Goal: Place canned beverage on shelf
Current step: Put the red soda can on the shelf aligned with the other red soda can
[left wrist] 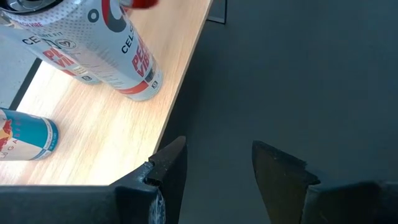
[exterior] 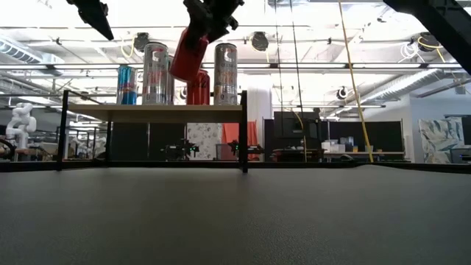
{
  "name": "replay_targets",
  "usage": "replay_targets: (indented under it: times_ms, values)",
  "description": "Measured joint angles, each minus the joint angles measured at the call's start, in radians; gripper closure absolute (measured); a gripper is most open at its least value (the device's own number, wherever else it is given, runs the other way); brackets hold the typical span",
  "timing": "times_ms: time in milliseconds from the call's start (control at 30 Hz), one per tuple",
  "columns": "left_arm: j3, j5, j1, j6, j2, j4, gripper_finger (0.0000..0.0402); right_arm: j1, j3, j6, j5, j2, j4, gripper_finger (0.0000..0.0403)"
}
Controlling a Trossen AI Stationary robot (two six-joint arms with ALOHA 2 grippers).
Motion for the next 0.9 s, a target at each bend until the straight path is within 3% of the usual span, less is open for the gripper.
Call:
replay_targets:
  times_ms: [333, 900]
  values:
    - [0.0, 0.0, 0.0, 0.0, 0.0, 0.001, 0.0222, -0.027, 0.0, 0.024, -0.058, -0.036, 0.023, 0.012]
    - [0.0, 0.0, 0.0, 0.02, 0.0, 0.003, 0.0222, -0.039, 0.0, 0.073, -0.067, -0.036, -0.046, 0.0119]
